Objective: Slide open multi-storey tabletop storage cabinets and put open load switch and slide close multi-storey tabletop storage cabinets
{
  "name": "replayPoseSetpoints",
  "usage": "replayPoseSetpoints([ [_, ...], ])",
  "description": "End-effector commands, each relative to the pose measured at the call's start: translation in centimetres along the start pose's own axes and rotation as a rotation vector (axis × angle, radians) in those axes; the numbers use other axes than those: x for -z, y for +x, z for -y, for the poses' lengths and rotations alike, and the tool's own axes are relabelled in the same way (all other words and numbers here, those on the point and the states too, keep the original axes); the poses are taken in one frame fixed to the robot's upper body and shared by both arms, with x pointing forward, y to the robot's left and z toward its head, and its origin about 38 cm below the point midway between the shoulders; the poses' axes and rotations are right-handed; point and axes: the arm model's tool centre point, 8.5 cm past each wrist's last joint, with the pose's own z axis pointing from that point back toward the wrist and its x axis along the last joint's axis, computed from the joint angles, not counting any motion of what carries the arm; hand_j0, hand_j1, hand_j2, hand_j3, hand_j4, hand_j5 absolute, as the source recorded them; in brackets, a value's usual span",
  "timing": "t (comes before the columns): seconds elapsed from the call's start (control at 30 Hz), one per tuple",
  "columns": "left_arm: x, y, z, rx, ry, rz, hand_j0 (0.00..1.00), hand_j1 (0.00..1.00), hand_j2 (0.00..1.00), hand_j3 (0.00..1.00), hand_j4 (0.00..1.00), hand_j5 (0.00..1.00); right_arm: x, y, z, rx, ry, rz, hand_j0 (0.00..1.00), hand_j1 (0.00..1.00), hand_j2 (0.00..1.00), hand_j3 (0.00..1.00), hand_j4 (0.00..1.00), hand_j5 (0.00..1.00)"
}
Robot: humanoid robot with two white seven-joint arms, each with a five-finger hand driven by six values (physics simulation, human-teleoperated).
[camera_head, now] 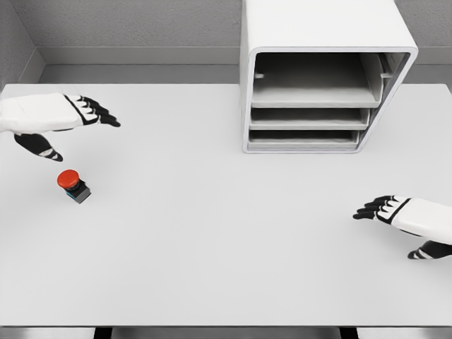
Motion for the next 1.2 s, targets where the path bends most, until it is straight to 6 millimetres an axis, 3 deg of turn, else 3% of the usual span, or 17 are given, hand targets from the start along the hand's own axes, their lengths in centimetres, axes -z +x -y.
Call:
replayPoseSetpoints([
  [0.0,-0.1,0.8,0.2,0.014,-0.024,0.018,1.00,1.00,1.00,1.00,1.00,1.00,0.0,0.0,0.0,0.006,-0.001,0.003,1.00,1.00,1.00,1.00,1.00,1.00],
  [0.13,-0.2,0.7,0.2,0.016,-0.024,0.013,1.00,1.00,1.00,1.00,1.00,1.00,0.1,0.1,0.0,0.007,-0.001,0.004,1.00,1.00,1.00,1.00,1.00,1.00],
  [0.23,-2.1,-0.2,-0.7,0.038,-0.030,-0.038,1.00,1.00,1.00,1.00,1.00,1.00,0.1,-0.3,2.5,-0.037,-0.057,0.000,1.00,1.00,1.00,1.00,1.00,1.00],
  [0.3,-2.3,-0.9,1.4,0.028,-0.106,-0.063,1.00,1.00,1.00,1.00,1.00,1.00,0.6,-0.2,4.3,-0.071,-0.093,0.011,1.00,1.00,1.00,1.00,1.00,1.00],
  [0.37,-3.5,-1.5,1.8,0.022,-0.129,-0.097,1.00,1.00,1.00,1.00,1.00,1.00,2.3,0.4,5.8,-0.101,-0.109,0.056,1.00,1.00,1.00,1.00,1.00,1.00],
  [0.47,-2.3,-0.4,3.8,0.005,-0.185,-0.050,1.00,1.00,1.00,1.00,1.00,1.00,3.3,0.8,8.3,-0.134,-0.177,0.084,1.00,1.00,1.00,1.00,1.00,1.00],
  [0.7,-1.7,0.4,5.1,-0.006,-0.212,-0.020,1.00,1.00,1.00,1.00,1.00,1.00,4.4,1.9,12.2,-0.193,-0.270,0.131,1.00,1.00,1.00,1.00,1.00,1.00],
  [1.0,-1.4,0.7,5.8,-0.012,-0.225,-0.009,1.00,1.00,1.00,1.00,1.00,1.00,6.0,2.8,14.6,-0.230,-0.309,0.175,1.00,1.00,1.00,1.00,1.00,1.00],
  [1.07,-1.3,0.7,5.8,-0.013,-0.225,-0.008,1.00,1.00,1.00,1.00,1.00,1.00,7.3,3.4,15.0,-0.237,-0.298,0.208,1.00,1.00,1.00,1.00,1.00,1.00],
  [1.17,-1.0,0.7,5.8,-0.010,-0.224,-0.007,0.99,0.99,0.99,0.99,0.99,0.99,9.2,2.2,15.5,-0.207,-0.285,0.202,1.00,1.00,1.00,1.00,1.00,1.00],
])
